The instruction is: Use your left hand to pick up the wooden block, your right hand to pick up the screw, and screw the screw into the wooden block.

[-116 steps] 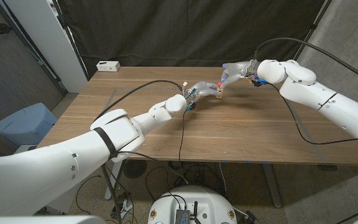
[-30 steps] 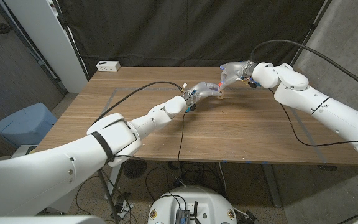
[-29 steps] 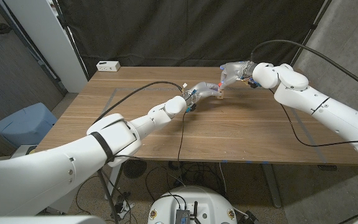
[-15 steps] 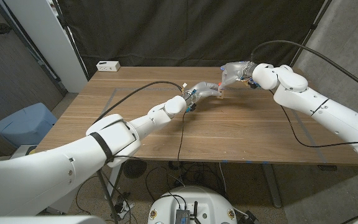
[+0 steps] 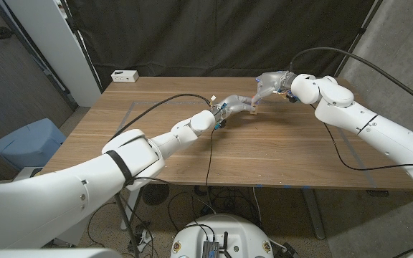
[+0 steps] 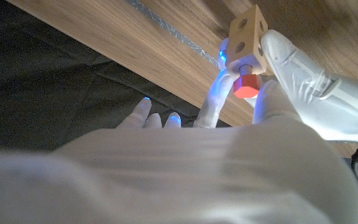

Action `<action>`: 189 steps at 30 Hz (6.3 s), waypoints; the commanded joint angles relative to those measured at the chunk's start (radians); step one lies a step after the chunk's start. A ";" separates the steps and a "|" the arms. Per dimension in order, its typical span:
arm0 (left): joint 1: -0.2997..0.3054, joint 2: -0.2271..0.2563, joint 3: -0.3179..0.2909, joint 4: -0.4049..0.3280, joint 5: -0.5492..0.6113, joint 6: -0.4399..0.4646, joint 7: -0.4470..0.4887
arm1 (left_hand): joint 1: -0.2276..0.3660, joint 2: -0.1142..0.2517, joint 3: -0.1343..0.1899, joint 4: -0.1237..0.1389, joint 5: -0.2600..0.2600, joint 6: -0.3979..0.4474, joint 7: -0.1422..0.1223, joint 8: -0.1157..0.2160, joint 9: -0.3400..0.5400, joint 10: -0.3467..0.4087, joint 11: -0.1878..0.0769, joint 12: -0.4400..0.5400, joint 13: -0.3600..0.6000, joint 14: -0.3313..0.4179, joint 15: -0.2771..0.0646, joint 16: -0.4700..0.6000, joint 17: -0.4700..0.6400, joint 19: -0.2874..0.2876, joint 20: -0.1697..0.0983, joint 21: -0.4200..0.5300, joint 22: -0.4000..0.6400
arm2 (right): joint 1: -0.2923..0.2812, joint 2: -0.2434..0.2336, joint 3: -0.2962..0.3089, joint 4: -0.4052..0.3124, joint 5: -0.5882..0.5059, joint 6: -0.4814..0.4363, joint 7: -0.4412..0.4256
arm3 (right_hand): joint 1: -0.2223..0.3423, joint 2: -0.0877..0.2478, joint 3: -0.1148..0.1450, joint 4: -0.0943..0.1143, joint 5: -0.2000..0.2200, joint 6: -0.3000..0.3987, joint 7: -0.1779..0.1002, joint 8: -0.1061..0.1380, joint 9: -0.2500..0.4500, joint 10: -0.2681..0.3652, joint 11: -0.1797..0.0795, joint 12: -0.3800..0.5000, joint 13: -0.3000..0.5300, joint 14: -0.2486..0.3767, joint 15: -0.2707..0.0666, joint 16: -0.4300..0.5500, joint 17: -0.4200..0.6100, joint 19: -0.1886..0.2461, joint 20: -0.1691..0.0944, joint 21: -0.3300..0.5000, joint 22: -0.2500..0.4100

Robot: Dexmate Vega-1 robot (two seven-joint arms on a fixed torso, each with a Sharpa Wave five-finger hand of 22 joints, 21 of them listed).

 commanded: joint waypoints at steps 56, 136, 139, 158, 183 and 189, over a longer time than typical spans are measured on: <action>-0.027 -0.021 0.034 0.037 -0.033 0.030 -0.014 | 0.004 0.004 0.009 0.002 0.008 0.003 -0.002 0.002 0.001 -0.007 0.000 0.002 -0.004 0.007 -0.043 0.000 0.000 0.005 0.005 0.003 0.004 | 0.057 -0.004 -0.015 0.060 0.029 0.105 0.076 | 0.173 0.046 0.102 -0.073 0.016 -0.307 -0.066 -0.155 -0.103 -0.186 -0.049 -0.003 0.005 -0.096 0.004 -0.023 -0.013 -0.050 0.025 0.005 -0.001; 0.020 0.014 -0.001 -0.037 -0.006 -0.008 -0.024 | 0.004 0.006 0.012 0.001 0.008 0.001 -0.002 0.002 0.001 -0.012 0.000 0.003 -0.008 0.005 -0.041 0.000 0.000 0.006 0.006 0.004 0.004 | -0.015 0.006 -0.008 0.009 -0.024 -0.006 -0.019 | 0.067 0.021 0.056 -0.016 0.000 0.221 0.038 0.192 0.035 0.106 -0.117 0.017 -0.002 0.069 -0.079 0.017 -0.006 0.052 -0.002 0.007 0.003; 0.023 0.017 -0.001 -0.043 -0.004 -0.008 -0.024 | 0.004 0.007 0.012 0.001 0.008 0.000 -0.002 0.001 0.001 -0.012 0.001 0.002 -0.008 0.005 -0.041 0.000 0.000 0.006 0.006 0.004 0.004 | -0.017 0.006 -0.006 0.007 -0.023 -0.012 -0.023 | 0.055 0.019 0.050 -0.014 0.000 0.233 0.046 0.213 0.057 0.117 -0.115 0.018 -0.002 0.077 -0.079 0.019 -0.006 0.054 -0.002 0.007 0.003; 0.037 0.033 -0.008 -0.087 0.005 0.004 -0.029 | 0.008 0.008 0.014 -0.001 0.009 0.001 -0.002 0.002 0.001 -0.015 0.001 0.001 -0.012 0.005 -0.039 0.000 -0.001 0.007 0.008 0.004 0.004 | -0.025 -0.035 0.009 -0.063 -0.005 -0.048 0.049 | -0.079 -0.003 -0.014 0.005 0.003 -0.051 0.020 0.225 0.202 0.050 -0.026 -0.020 0.004 0.025 -0.024 -0.010 -0.002 -0.012 0.019 -0.008 0.003; 0.059 0.057 -0.019 -0.148 0.014 0.034 -0.027 | 0.008 0.008 0.015 0.000 0.009 0.000 -0.002 0.002 0.001 -0.015 0.002 0.001 -0.016 0.005 -0.039 0.000 -0.001 0.006 0.007 0.003 0.004 | 0.020 -0.077 0.034 -0.086 0.091 0.042 0.193 | -0.056 0.051 0.012 -0.047 0.019 -0.522 0.046 -0.030 0.030 -0.250 0.046 -0.034 0.013 -0.157 0.060 -0.044 -0.003 -0.138 0.038 -0.009 0.001; 0.043 0.038 -0.018 -0.099 0.012 0.016 -0.028 | 0.007 0.008 0.015 0.000 0.009 -0.001 -0.002 0.001 0.001 -0.015 0.003 0.001 -0.016 0.004 -0.039 0.000 -0.001 0.007 0.007 0.003 0.004 | 0.032 -0.075 0.032 -0.072 0.101 0.065 0.207 | -0.027 0.063 0.033 -0.058 0.030 -0.540 0.023 -0.048 0.015 -0.271 0.049 -0.031 0.013 -0.168 0.062 -0.043 -0.004 -0.143 0.040 -0.008 0.000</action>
